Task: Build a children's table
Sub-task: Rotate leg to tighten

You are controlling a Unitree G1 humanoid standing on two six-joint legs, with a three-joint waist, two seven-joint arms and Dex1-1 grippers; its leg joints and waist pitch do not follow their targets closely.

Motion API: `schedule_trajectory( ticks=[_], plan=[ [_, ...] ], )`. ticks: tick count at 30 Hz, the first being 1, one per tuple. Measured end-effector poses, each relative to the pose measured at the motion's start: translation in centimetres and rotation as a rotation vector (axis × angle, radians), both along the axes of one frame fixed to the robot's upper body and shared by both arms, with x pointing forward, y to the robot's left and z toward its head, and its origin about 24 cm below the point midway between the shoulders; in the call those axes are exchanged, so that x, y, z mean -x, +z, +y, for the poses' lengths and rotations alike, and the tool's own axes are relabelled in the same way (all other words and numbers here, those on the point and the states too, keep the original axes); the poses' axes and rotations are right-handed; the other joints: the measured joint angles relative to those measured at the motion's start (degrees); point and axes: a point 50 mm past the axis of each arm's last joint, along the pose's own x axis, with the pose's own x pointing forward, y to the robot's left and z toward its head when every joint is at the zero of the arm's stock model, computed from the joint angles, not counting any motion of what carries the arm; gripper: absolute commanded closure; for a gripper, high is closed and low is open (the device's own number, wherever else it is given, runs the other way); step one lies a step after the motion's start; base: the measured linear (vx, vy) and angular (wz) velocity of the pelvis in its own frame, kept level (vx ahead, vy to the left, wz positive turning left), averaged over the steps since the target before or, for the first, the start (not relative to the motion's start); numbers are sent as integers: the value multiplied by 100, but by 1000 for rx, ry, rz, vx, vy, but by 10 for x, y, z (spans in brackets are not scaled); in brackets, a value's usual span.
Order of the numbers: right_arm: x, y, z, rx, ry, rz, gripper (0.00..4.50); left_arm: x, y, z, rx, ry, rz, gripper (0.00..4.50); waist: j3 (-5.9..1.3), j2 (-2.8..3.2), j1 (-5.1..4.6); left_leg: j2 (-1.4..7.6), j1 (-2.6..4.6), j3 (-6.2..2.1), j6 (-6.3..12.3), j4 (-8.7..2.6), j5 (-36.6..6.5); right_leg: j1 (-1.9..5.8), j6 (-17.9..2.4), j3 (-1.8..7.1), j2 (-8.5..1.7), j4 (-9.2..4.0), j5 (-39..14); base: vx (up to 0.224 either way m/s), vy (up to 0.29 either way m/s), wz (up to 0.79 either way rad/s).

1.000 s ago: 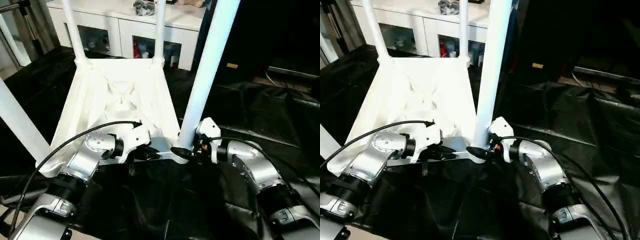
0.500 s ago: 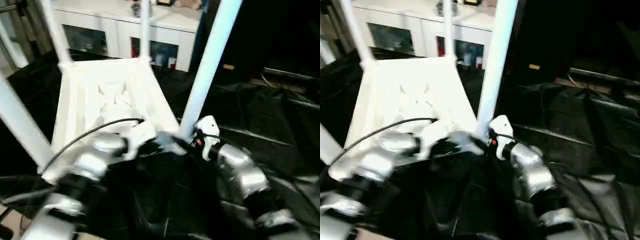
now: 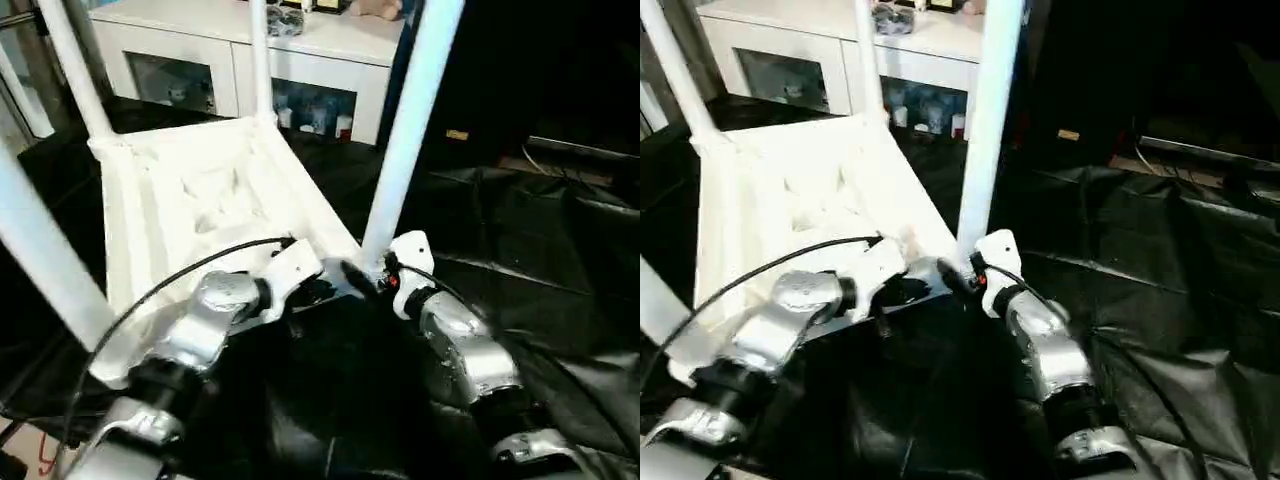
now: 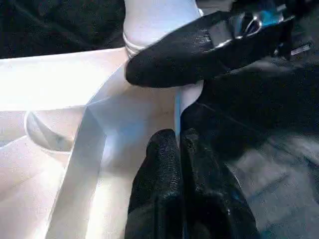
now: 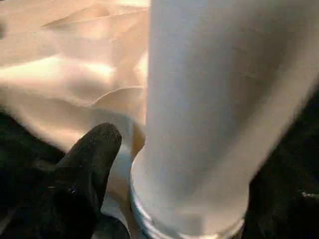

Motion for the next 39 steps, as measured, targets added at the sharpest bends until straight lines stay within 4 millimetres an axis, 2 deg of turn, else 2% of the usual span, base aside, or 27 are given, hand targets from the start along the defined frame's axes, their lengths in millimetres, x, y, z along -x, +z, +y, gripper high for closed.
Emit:
schedule_trajectory(
  ticks=[5, 11, 18, 19, 22, 25, 32, 36, 39],
  plan=[
    [11, 7, -15, 39, 290, 50, 67, 8, 4, 17, 6, -124, 40, 450, 7, -10, 43, 1, -23, 4, 0, 2, 0, -14, -20, 2, 0, -3, 3, 0, 0, 0],
    [21, 11, -27, 76, 509, 115, 67, 14, 8, 32, 2, -233, 99, 450, 18, -34, 87, 3, -38, 8, 1, 0, -2, -19, -28, -1, -1, -12, 0, 0, 0, 0],
    [24, 12, -25, 43, 587, 153, 67, 17, 10, 41, -4, -284, 140, 450, 41, -77, 133, 5, -29, 11, -2, 2, -2, -17, -31, 1, -1, -5, 1, 0, 0, 0],
    [24, 12, -24, 39, 587, 154, 93, 17, 11, 41, -3, -285, 142, 450, 44, -81, 133, 5, -29, 11, -2, 2, -1, -17, -31, 1, -1, -5, 1, 0, 0, 0],
    [25, 12, -23, 29, 587, 155, 106, 17, 11, 41, -3, -287, 144, 450, 47, -86, 134, 5, -28, 11, -2, 2, -2, -17, -31, 2, -1, -4, 1, 0, 0, 0],
    [25, 12, -22, 16, 586, 160, 144, 18, 11, 40, 2, -293, 147, 450, 47, -86, 142, 5, -28, 11, -3, 1, -2, -18, -31, 1, -1, -4, 1, 0, 0, 0],
    [27, 6, -18, -24, 529, 162, 174, 17, 9, 37, 9, -272, 136, 450, 47, -86, 150, 4, -17, 13, -4, 4, -1, -12, -32, 6, -1, 2, 1, 0, 0, 0],
    [15, -1, -15, -48, 276, 120, 176, 7, 5, 26, 8, -147, 53, 450, 47, -87, 82, 2, 9, 14, -8, 8, 1, 3, -16, 11, -2, 4, -7, 0, 0, 0],
    [2, -5, -5, -70, 37, 97, 177, -2, 2, 13, 51, -13, 15, 450, 48, -88, 12, 1, 12, 7, -14, 8, 5, -2, -14, 6, -2, 5, -7, 0, 0, 0]
  ],
)
